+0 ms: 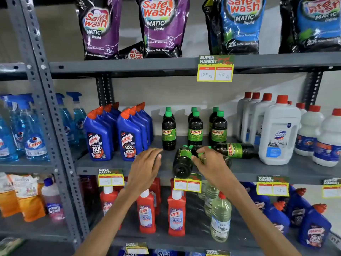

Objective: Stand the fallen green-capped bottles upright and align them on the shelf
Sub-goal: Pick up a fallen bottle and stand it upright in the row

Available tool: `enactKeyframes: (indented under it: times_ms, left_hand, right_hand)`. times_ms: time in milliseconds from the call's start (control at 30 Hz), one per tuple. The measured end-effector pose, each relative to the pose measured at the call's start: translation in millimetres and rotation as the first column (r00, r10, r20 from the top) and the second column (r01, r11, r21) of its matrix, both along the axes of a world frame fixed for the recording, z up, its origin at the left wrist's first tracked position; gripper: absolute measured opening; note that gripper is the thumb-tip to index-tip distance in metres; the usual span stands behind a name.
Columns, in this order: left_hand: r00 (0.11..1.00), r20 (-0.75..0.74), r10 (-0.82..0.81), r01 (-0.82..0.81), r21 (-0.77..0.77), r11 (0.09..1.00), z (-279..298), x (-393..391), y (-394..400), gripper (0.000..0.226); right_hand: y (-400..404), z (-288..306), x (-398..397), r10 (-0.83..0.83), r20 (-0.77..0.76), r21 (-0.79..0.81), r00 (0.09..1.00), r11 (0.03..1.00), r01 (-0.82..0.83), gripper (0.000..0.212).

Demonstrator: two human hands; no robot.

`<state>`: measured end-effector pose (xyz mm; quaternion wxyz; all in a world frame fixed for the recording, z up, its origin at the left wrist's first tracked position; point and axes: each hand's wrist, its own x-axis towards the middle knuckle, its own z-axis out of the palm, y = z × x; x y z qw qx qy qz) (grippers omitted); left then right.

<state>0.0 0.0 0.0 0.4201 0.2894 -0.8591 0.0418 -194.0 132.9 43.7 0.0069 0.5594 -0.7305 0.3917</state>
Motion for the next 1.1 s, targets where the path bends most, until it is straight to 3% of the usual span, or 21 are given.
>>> enactKeyframes:
  times_ms: [133, 267, 367, 600, 800, 933, 1100]
  left_hand:
    - [0.996, 0.086, -0.021, 0.008, 0.150, 0.989, -6, 6, -24, 0.039]
    - [0.963, 0.256, -0.082, 0.007, 0.281, 0.960, -12, 0, -42, 0.047]
    - [0.937, 0.341, -0.080, -0.038, 0.324, 0.945, -14, -2, -52, 0.046]
    - [0.919, 0.390, -0.063, -0.052, 0.276, 0.960, -24, -2, -66, 0.050]
    - [0.914, 0.401, -0.060, -0.062, 0.284, 0.957, -26, -3, -70, 0.052]
    - [0.919, 0.392, -0.038, -0.072, 0.261, 0.963, -26, -2, -74, 0.049]
    - [0.924, 0.383, -0.027, -0.066, 0.228, 0.971, -26, 0, -68, 0.052]
  right_hand:
    - [-31, 8, 7, -0.057, 0.009, 0.378, 0.998, 0.924, 0.050, 0.063]
    - [-63, 16, 18, -0.077, 0.090, 0.525, 0.993, 0.851, 0.019, 0.072]
    - [-80, 9, 17, -0.096, 0.174, 0.536, 0.980, 0.844, -0.013, 0.070]
    - [-91, -19, 17, -0.160, 0.363, 0.369, 0.918, 0.929, 0.016, 0.109]
    - [-85, -33, 21, -0.080, 0.393, 0.117, 0.916, 0.992, 0.036, 0.076]
    - [-91, -31, 27, -0.056, 0.268, -0.092, 0.962, 0.992, 0.083, 0.077]
    - [-119, -22, 32, 0.060, 0.327, -0.310, 0.943, 0.950, 0.047, 0.074]
